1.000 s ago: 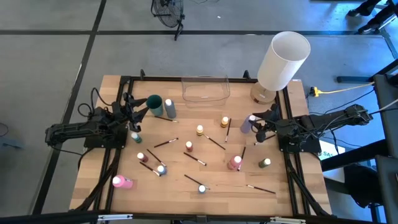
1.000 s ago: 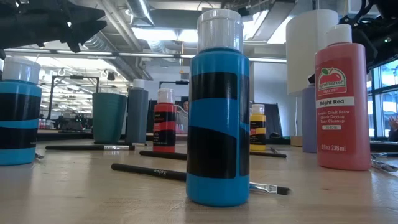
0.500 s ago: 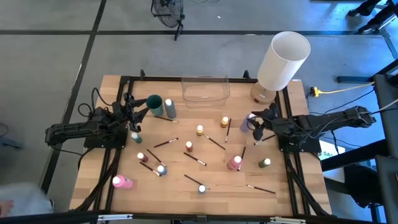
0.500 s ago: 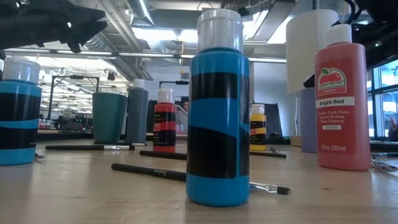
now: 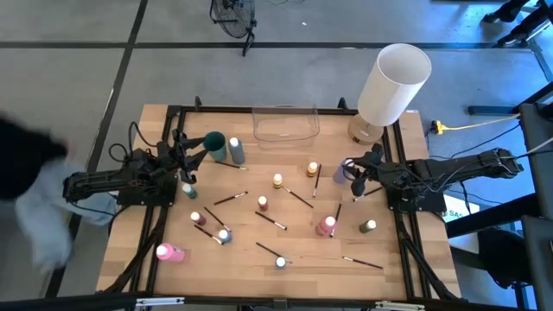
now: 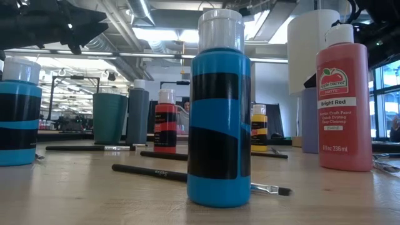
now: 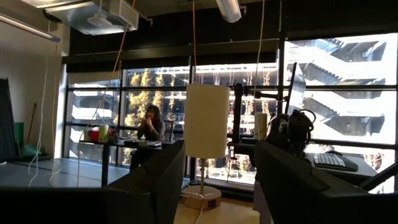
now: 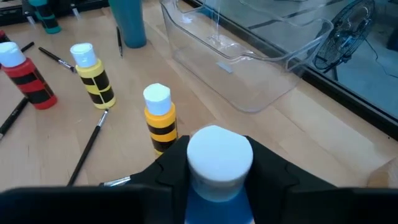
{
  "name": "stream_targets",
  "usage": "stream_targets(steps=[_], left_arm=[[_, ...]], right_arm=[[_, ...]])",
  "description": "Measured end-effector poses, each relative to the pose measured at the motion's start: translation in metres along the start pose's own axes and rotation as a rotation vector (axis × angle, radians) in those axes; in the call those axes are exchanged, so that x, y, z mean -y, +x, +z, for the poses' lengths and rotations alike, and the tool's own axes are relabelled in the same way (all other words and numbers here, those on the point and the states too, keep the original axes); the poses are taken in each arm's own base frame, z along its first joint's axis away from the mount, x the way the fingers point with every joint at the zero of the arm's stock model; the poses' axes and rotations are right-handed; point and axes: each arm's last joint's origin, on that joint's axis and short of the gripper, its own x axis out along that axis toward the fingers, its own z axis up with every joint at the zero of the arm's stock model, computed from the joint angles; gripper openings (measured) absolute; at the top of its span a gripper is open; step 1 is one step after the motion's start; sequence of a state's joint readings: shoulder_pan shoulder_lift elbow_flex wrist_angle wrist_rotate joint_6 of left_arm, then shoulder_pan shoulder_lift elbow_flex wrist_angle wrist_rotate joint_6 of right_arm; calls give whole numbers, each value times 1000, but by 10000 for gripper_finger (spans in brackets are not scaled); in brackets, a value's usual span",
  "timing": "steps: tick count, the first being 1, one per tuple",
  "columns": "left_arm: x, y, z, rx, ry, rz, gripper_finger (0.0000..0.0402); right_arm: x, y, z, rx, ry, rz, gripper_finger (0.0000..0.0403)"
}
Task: Pick & Place Paint Supplies
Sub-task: Put the violet bottle into the transparent bin
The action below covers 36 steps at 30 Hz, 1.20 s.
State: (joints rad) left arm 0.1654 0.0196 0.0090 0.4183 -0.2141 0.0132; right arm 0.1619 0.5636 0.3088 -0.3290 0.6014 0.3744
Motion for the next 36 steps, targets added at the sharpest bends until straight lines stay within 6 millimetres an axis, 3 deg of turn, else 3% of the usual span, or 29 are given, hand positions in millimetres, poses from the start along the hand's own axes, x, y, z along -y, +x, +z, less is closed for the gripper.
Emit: stream_targets(steps=[9,20,26,36], left_arm=[[0,0,0,0,0,1,189],[0,0,-1,-10,2,0,189],[5,0,-5,-57,-22,-164,189],[9,11,3,-133,-27,-242,202]], right_arm=[[-1,0,2,20,-3,8,117],[-4,-17,41,97,14,25,117],[-5,-23,55,119,-35,24,117],[-10,-28,76,145,-80,28,117]])
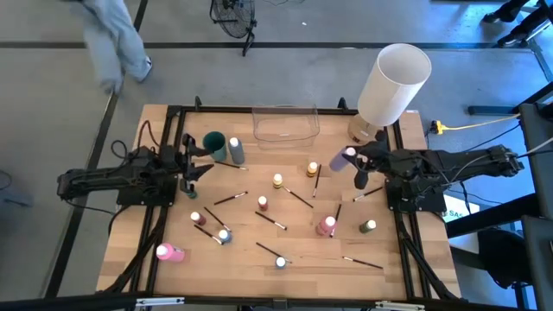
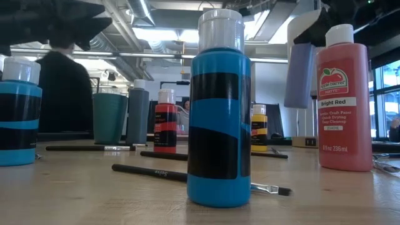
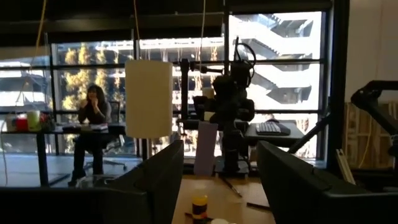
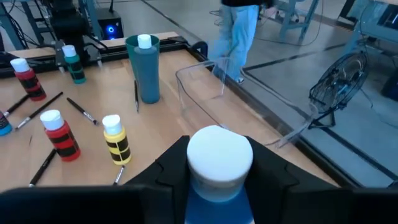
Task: Pick & Place Paint Supplies
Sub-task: Put the violet bottle into the transparent bin
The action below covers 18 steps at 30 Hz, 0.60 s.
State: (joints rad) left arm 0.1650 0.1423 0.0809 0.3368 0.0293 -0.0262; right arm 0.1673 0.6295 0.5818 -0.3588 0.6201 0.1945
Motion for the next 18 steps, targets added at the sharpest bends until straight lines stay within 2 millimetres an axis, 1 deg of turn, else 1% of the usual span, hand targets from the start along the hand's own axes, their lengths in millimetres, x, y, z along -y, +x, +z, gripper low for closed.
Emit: stream_targets(steps=[6,10,13,18], left_arm=[[0,16,8,-69,13,9,241],[-1,26,16,-41,20,12,262],[-1,31,19,-12,22,37,269],[-3,32,19,-2,50,90,267]], right_arm=[[-4,5,4,-18,-19,-2,117],[-7,7,8,-25,-44,-1,117],[-8,7,14,-15,-51,0,117],[-8,5,25,1,-67,4,117]])
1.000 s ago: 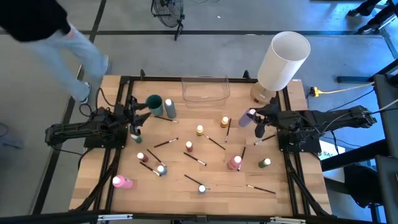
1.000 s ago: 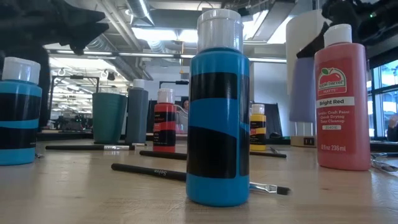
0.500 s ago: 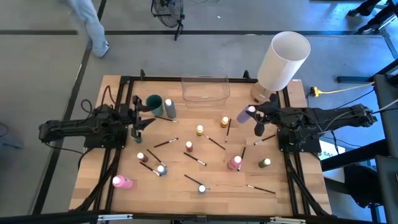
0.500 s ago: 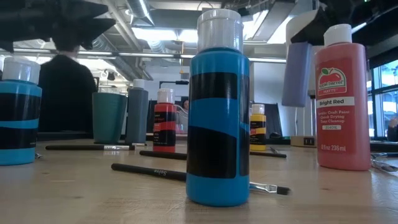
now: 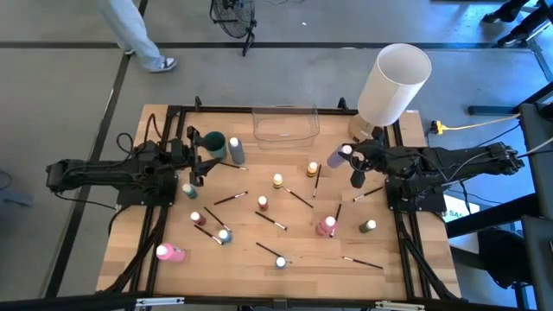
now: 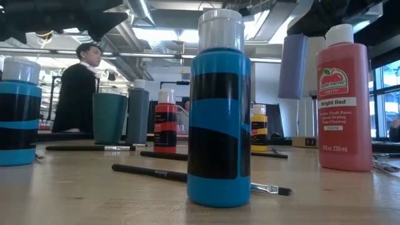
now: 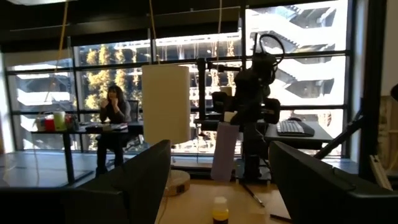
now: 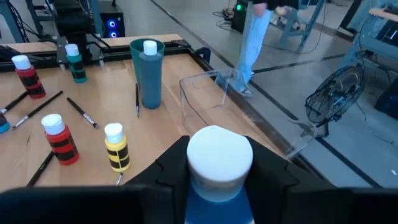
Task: Pick & Place Paint Supplies
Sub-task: Put the violet bottle into the transparent bin
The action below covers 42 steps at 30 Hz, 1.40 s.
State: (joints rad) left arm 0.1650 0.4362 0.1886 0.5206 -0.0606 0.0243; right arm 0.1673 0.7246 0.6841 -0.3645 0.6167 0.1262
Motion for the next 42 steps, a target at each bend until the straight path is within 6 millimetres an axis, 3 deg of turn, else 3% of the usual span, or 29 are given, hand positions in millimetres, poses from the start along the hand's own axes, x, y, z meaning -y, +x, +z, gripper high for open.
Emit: stream_targets(steps=[23,31,42], left_arm=[[1,1,-3,-30,-10,-15,268],[1,1,-3,-30,-10,-14,266],[3,36,13,-127,38,-33,259]], right_arm=[[-1,0,12,63,-42,7,117],[-5,0,17,113,-33,81,117],[-20,16,25,180,-59,189,117]])
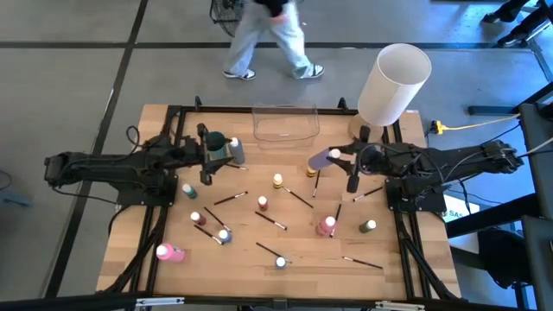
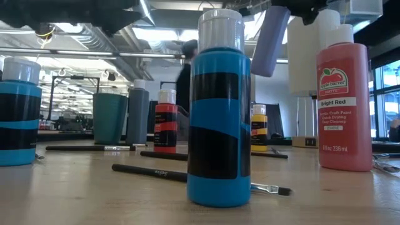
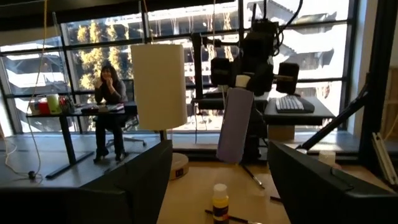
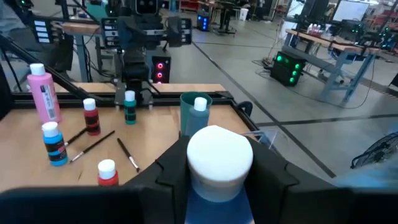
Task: Pick & Place Paint Supplies
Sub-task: Put the violet bottle into the transparent bin
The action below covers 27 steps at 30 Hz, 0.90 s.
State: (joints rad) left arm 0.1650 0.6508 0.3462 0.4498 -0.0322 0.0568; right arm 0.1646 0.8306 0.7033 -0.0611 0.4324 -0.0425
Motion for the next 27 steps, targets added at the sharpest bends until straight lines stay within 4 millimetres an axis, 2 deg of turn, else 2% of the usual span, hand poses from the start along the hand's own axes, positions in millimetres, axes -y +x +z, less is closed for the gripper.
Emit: stream_targets(steps=[9,15,27], left_arm=[[2,21,-7,-86,28,-27,258],[3,22,-9,-91,93,-72,258],[5,22,-6,-64,98,-129,268]], right_arm=[[-8,16,1,40,-35,17,117],[-9,18,3,63,-25,24,117],[-9,19,4,69,-14,21,117]])
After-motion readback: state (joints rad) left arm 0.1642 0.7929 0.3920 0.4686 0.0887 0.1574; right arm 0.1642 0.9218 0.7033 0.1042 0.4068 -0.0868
